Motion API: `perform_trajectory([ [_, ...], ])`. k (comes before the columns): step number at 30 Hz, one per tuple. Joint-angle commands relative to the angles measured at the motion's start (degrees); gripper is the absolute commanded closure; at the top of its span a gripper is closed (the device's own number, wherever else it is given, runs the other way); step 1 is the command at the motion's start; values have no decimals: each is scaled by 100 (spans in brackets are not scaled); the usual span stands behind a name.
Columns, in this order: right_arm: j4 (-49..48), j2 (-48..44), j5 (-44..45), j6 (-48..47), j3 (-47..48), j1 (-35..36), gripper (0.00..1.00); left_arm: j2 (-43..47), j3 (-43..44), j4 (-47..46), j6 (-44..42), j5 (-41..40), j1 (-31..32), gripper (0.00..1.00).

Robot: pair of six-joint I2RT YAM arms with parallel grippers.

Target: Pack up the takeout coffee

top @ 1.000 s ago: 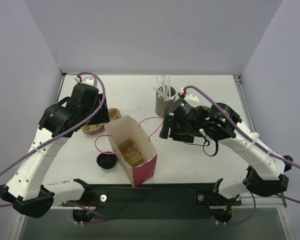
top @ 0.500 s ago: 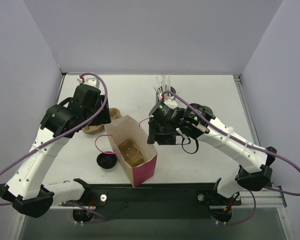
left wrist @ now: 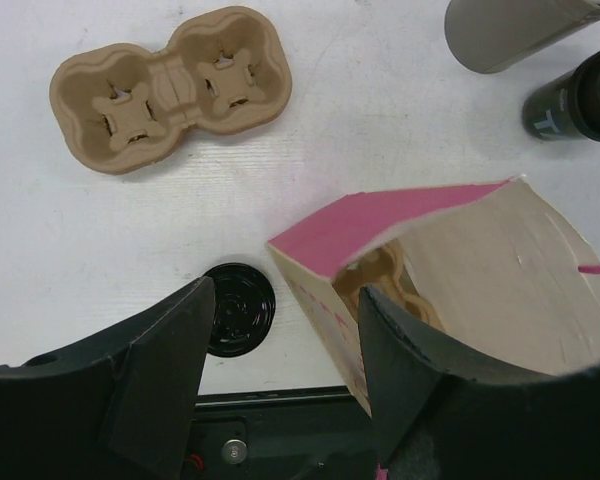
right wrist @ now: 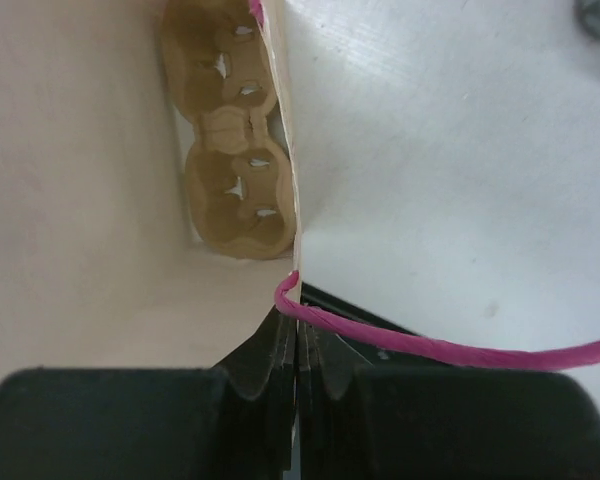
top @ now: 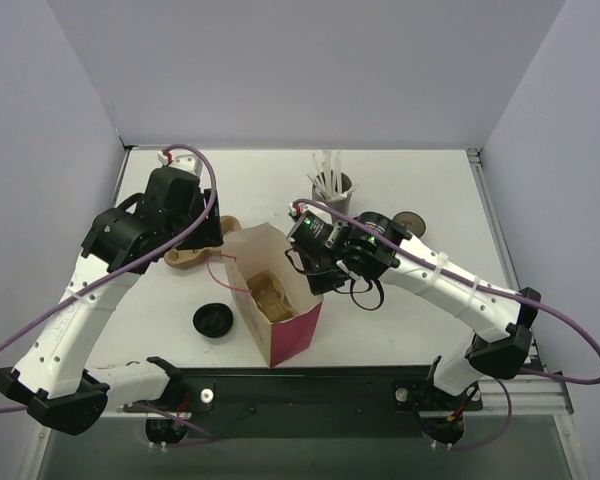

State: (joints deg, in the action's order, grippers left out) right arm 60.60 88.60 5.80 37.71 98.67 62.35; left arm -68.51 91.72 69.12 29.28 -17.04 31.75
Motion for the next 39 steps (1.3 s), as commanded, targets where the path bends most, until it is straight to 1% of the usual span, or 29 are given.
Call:
perform_trajectory([
  [1,-39,-238,554,-1607,274,-38,100,13,12,-784,-527,629,-28,31],
  [2,-65,-238,545,-1853,362,-73,100,4,-31,-908,-633,762,-28,31],
  [3,-118,-212,519,-2369,468,-82,100,-57,-66,-1022,-738,868,-28,31],
  [4,-153,-203,518,-2591,582,-117,100,-75,-145,-1293,-931,1052,-28,31],
  [7,-268,-211,413,-3285,662,-170,100,-189,-330,-1559,-1056,1351,-28,31],
  [11,-391,-290,35,-3875,470,-284,100,-66,-611,-1937,-1205,1545,-19,31],
  [17,-645,-466,-211,-4377,170,-434,100,84,-1060,-2254,-1477,1651,-19,31],
  [20,-690,-492,-273,-4413,152,-486,100,92,-1113,-2237,-1513,1642,-19,32],
  [23,-690,-510,-308,-4448,135,-566,100,171,-1200,-2219,-1495,1651,-19,35],
  [25,-681,-536,-334,-4448,117,-627,100,215,-1218,-2167,-1513,1616,-19,39],
  [26,-690,-554,-360,-4439,108,-645,100,224,-1209,-2157,-1530,1607,-19,43],
  [27,-690,-571,-369,-4448,100,-662,100,215,-1192,-2149,-1548,1624,-19,49],
  [28,-690,-580,-378,-4457,82,-662,100,207,-1183,-2131,-1548,1642,-19,60],
  [30,-690,-598,-343,-4483,65,-671,100,163,-1130,-2114,-1565,1703,-19,70],
  [31,-698,-607,-317,-4509,30,-671,100,145,-1104,-2122,-1574,1704,-11,84],
  [33,-690,-607,-177,-4553,29,-671,100,128,-1121,-2166,-1574,1931,-11,95],
  [34,-707,-615,-115,-4597,29,-689,100,119,-1130,-2279,-1574,1976,-2,98],
  [35,-751,-624,-1,-4624,47,-680,100,119,-1156,-2359,-1566,2011,16,100],
  [37,-786,-616,236,-4799,125,-680,98,119,-1183,-2621,-1504,1959,121,100],
  [38,-813,-598,281,-4861,230,-680,98,171,-1218,-2736,-1460,1889,173,93],
  [39,-830,-615,281,-4931,240,-680,98,206,-1288,-2851,-1373,1810,252,81],
])
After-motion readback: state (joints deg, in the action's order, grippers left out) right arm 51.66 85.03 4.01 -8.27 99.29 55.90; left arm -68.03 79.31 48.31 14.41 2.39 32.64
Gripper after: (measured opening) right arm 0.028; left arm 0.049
